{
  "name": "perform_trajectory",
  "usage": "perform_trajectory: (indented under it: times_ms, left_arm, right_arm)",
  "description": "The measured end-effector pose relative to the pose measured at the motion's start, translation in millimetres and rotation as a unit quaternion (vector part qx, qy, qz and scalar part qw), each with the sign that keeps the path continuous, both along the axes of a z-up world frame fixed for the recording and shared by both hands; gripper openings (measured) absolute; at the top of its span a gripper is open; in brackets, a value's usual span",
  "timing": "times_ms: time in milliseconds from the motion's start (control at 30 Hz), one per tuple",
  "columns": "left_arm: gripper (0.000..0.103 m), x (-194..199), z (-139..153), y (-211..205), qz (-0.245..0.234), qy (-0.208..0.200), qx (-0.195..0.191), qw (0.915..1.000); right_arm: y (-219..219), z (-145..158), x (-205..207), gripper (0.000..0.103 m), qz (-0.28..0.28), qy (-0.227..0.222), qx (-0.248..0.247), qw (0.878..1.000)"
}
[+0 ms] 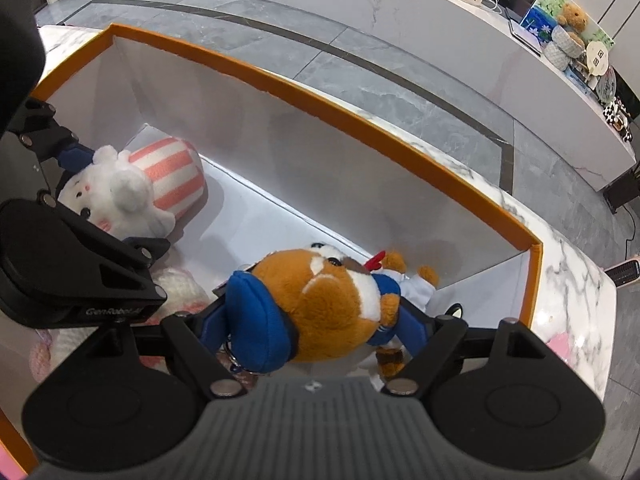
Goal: Organize objects
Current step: 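Lower both plush toys into the box and open both tools, then withdraw both tools from the box toward the remaining table items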
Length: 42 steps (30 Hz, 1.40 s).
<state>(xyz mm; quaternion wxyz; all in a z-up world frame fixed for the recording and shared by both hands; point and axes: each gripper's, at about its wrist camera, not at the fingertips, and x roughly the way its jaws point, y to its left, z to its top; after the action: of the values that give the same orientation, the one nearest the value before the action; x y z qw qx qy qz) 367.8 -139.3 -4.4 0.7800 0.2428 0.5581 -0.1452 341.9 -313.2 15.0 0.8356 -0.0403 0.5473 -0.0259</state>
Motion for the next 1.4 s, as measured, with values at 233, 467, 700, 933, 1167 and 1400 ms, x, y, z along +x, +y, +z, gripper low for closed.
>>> perform_trajectory:
  times_ms: [233,467,700,933,1167,1400]
  left_arm:
    - [0.086,-5,0,0,-0.003,-0.003,0.001,1.0000]
    - [0.086,-8,10,2,0.007,-0.008,-0.014,0.9999]
    - [0.086,-14,26,1,0.007,-0.026,-0.022,0.9994]
    - [0.086,-21,43,-2,0.004,-0.043,-0.027,0.9987]
    - [0.086,-45,61,0,0.000,-0.060,-0.028,0.9978]
    - [0.086,-79,86,5,-0.003,-0.078,-0.040,0.9961]
  right_arm:
    - [2,5,-2,0.092,0.010,-0.010,-0.023,1.000]
    - [2,15,-7,0.097,0.025,-0.023,-0.037,0.999]
    - [2,22,-13,0.097,0.018,-0.029,-0.033,0.999]
    - [5,35,-29,0.097,0.014,-0.035,-0.030,0.999]
    - [16,49,-50,0.097,0.011,-0.044,-0.031,0.998]
    - [33,68,-78,0.097,0.012,-0.056,-0.035,0.998]
